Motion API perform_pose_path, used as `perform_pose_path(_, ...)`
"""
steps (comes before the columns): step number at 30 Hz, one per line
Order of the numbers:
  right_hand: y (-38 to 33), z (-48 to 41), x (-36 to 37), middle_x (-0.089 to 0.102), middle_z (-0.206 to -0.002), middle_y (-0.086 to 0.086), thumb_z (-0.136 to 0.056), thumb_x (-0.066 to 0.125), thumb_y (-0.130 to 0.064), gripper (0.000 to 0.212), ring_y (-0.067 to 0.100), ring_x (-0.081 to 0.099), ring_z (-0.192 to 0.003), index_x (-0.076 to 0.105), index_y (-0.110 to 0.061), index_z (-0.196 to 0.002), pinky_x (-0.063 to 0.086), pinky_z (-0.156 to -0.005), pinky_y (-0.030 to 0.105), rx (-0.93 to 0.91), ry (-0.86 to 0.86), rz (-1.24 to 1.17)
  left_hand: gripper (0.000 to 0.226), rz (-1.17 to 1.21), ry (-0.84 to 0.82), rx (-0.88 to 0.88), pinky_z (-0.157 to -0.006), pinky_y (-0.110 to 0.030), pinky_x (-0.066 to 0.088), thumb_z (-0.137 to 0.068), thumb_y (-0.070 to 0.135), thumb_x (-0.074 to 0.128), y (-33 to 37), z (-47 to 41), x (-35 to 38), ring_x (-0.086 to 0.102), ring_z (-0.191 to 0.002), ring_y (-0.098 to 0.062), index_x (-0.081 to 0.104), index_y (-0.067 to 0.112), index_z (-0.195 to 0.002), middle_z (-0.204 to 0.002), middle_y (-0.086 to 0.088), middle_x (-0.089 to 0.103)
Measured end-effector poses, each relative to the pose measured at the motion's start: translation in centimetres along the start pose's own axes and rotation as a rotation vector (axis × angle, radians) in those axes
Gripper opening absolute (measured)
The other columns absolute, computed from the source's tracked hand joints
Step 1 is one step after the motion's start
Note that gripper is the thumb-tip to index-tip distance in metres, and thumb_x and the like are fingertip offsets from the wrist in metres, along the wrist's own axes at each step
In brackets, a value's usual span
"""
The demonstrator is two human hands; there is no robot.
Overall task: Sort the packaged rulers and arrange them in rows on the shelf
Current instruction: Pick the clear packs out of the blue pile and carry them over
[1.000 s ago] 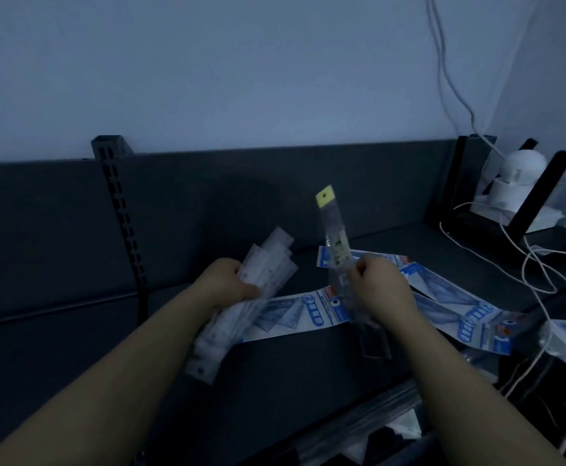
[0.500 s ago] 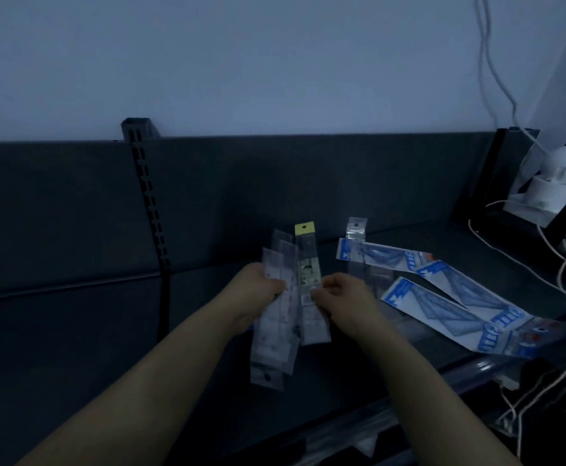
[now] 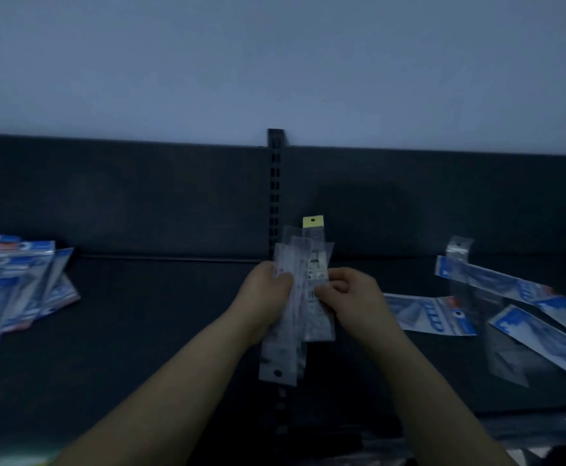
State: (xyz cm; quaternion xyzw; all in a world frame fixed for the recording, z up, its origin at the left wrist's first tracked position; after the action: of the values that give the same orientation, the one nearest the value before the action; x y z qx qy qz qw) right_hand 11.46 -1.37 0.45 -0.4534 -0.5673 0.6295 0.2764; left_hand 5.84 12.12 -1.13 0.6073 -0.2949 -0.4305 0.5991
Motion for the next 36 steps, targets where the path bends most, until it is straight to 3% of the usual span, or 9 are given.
perform_pose_path(3,-1.9,0.8,5.0,0.069,-0.082,-0.001,-0.088,0.062,-0.007,0.017,0.009,0.067,-0.070,0.060,-0.022,-0.081,0.057,-0.067,0.027,-0.017,-0.073,0.017,0.024,0.055,0.004,-0.063,-0.061,-0.030,0.055,-0.096,0.007,0.038,-0.7,2.4,-4.5,0.064,-0.073,-0.023,0.061,0.003,-0.100,-0.087,-0.012,0.067)
perform_pose_path(7,-4.0,2.7,12.9,0.072,-0.086,0.006,-0.086,0.063,-0.006,0.010,0.017,0.070,-0.076,0.065,-0.015,-0.089,0.059,-0.072,0.035,-0.012,-0.177,-0.009,0.025,0.085,0.039,-0.085,-0.065,-0.036,0.056,-0.090,0.002,0.040,-2.1,5.7,-12.3,0.066,-0.074,-0.027,0.063,0.003,-0.096,-0.085,-0.013,0.069)
perform_pose_path(11,-6.8,4.8,21.1,0.071,-0.081,0.007,-0.086,0.062,-0.002,0.011,0.012,0.068,-0.068,0.066,-0.011,-0.089,0.056,-0.060,0.029,-0.072,-0.264,-0.032,0.024,0.090,0.199,-0.078,-0.069,-0.037,0.059,-0.088,0.000,0.047,-4.0,8.9,-21.4,0.069,-0.084,-0.026,0.061,0.010,-0.105,-0.096,-0.011,0.070)
perform_pose_path(15,-9.3,7.2,29.1,0.072,-0.082,0.010,-0.086,0.061,0.002,0.023,0.025,0.070,-0.075,0.067,-0.019,-0.079,0.057,-0.069,0.041,-0.101,-0.361,-0.070,0.023,0.042,0.350,-0.091,-0.067,-0.031,0.057,-0.091,0.009,0.056,-5.9,12.4,-30.0,0.068,-0.081,-0.022,0.062,0.009,-0.113,-0.099,-0.009,0.070)
perform_pose_path(22,-12.2,9.6,42.1,0.068,-0.092,0.012,-0.088,0.060,-0.001,0.012,0.011,0.059,-0.064,0.062,-0.004,-0.100,0.048,-0.055,0.023,-0.120,-0.528,-0.076,0.010,-0.028,0.560,-0.100,-0.044,-0.023,0.045,-0.092,0.011,0.058,-7.3,18.2,-42.4,0.058,-0.053,-0.016,0.067,0.010,-0.096,-0.077,-0.009,0.069)
perform_pose_path(26,-14.0,10.0,48.4,0.068,-0.091,0.011,-0.089,0.062,-0.007,0.022,0.015,0.060,-0.062,0.059,-0.003,-0.110,0.050,-0.055,0.027,-0.139,-0.627,-0.034,0.010,-0.125,0.695,-0.076,-0.049,-0.025,0.049,-0.091,0.013,0.058,-7.0,20.4,-48.2,0.064,-0.060,-0.020,0.067,0.014,-0.087,-0.082,-0.013,0.072)
perform_pose_path(30,-16.3,10.1,54.0,0.068,-0.082,0.002,-0.090,0.061,-0.007,0.006,0.011,0.061,-0.059,0.061,-0.011,-0.095,0.050,-0.053,0.023,-0.206,-0.718,-0.020,0.012,-0.162,0.804,-0.093,-0.056,-0.030,0.053,-0.091,0.017,0.058,-7.5,21.9,-53.6,0.069,-0.072,-0.023,0.067,0.009,-0.092,-0.084,-0.009,0.072)
perform_pose_path(33,-18.2,10.3,57.9,0.068,-0.078,0.001,-0.090,0.060,-0.008,0.017,0.010,0.063,-0.062,0.059,-0.022,-0.082,0.050,-0.055,0.022,-0.264,-0.777,-0.007,0.017,-0.126,0.855,-0.107,-0.052,-0.027,0.048,-0.092,0.017,0.058,-8.1,22.5,-57.2,0.063,-0.063,-0.020,0.068,0.004,-0.092,-0.081,-0.013,0.069)
perform_pose_path(36,-19.3,10.1,61.6,0.068,-0.082,0.001,-0.090,0.061,-0.010,0.008,0.010,0.063,-0.065,0.062,-0.018,-0.090,0.050,-0.056,0.022,-0.298,-0.810,-0.004,0.025,-0.143,0.935,-0.123,-0.043,-0.019,0.039,-0.093,0.017,0.058,-8.7,23.3,-60.5,0.051,-0.050,-0.015,0.065,-0.007,-0.093,-0.067,-0.011,0.060)
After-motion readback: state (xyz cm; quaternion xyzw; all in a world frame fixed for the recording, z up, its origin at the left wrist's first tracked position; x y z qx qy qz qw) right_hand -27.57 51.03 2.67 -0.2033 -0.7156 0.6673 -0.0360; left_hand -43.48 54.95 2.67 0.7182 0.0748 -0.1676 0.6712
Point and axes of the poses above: each hand's wrist, its own z-axis away from the middle knuckle, its own x-axis out of the palm, y = z × x, the point moved 10 cm from there along -z, towards the middle knuckle
